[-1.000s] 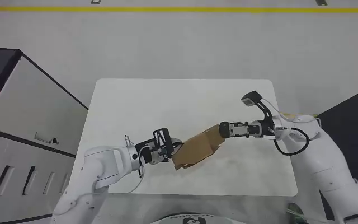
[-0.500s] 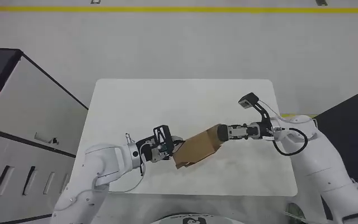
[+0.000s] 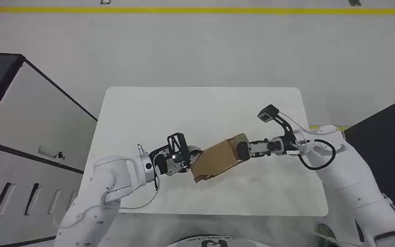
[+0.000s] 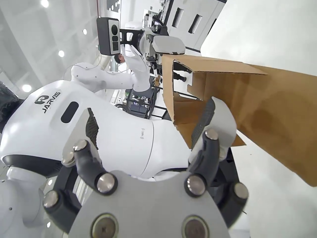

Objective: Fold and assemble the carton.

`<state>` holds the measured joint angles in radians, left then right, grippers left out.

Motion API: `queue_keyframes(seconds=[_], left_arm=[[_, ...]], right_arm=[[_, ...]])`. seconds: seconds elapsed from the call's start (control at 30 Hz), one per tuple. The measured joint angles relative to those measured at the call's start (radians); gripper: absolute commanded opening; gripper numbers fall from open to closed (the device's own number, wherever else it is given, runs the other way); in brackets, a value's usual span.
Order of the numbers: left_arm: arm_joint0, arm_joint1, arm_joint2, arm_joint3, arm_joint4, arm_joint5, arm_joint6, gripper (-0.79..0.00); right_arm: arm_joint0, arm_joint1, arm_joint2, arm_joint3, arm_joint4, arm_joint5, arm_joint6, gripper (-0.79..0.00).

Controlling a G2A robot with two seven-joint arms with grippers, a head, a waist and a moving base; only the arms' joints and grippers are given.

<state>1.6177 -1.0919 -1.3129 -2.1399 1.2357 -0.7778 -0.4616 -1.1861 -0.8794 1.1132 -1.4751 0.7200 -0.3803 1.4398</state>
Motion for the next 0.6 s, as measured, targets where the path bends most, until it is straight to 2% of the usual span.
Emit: queue_keyframes(seconds=[0.33, 0.47, 0.6], left_arm=[[-0.013, 0.008, 0.021, -0.002, -0.028, -0.011, -0.016, -0.785], [-0.020, 0.010, 0.028, 0.000, -0.039, -0.012, -0.021, -0.785], [-0.028, 0.013, 0.031, 0.003, -0.049, -0.012, -0.027, -0.785]], right_arm=[[0.026, -0.008, -0.026, -0.001, -0.034, 0.016, 0.016, -0.265], [0.044, -0.014, -0.047, 0.007, -0.050, 0.019, 0.019, -0.388], [0.064, -0.021, -0.067, 0.018, -0.060, 0.025, 0.025, -0.449]])
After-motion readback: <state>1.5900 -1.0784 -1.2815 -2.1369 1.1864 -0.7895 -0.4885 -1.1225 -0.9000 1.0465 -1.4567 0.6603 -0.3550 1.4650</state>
